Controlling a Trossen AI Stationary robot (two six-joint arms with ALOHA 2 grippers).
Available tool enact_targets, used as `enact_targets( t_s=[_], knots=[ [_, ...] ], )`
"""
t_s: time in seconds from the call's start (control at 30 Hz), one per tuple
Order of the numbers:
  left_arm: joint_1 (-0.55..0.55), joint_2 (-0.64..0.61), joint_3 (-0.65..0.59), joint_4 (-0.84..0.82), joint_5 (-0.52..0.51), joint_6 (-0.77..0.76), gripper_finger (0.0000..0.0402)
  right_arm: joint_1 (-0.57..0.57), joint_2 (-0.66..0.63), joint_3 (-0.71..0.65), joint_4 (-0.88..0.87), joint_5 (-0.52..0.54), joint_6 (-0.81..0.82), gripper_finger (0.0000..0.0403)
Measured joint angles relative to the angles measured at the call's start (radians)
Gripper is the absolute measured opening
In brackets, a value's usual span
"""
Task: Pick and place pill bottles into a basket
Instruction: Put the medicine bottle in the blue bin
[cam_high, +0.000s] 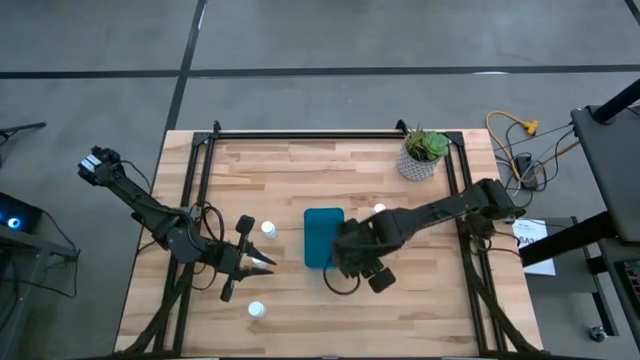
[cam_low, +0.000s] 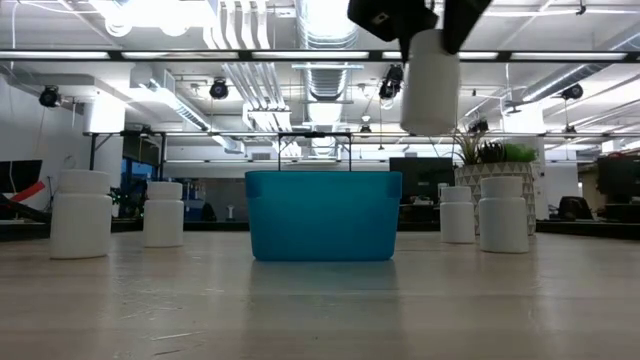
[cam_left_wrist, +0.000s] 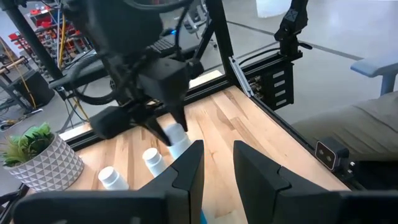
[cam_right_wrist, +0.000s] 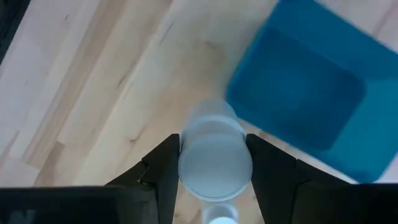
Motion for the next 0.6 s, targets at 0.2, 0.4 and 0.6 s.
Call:
enact_targets(
  t_s=[0.2, 0.4, 0.6],
  knots=[
    [0.000, 0.000, 0.000, 0.000, 0.000, 0.000, 0.0070, -0.078, 0.000, 0.011, -0.021, 0.000, -0.042, 0.0151],
    [0.000, 0.000, 0.000, 0.000, 0.000, 0.000, 0.0070, -0.157, 0.010, 0.004, -0.022, 0.000, -0.091, 0.0151],
    [0.000, -0.001, 0.000, -0.001, 0.000, 0.000, 0.0070, -0.201, 0.077, 0.048, -0.022, 0.002, -0.147, 0.0151]
  ],
)
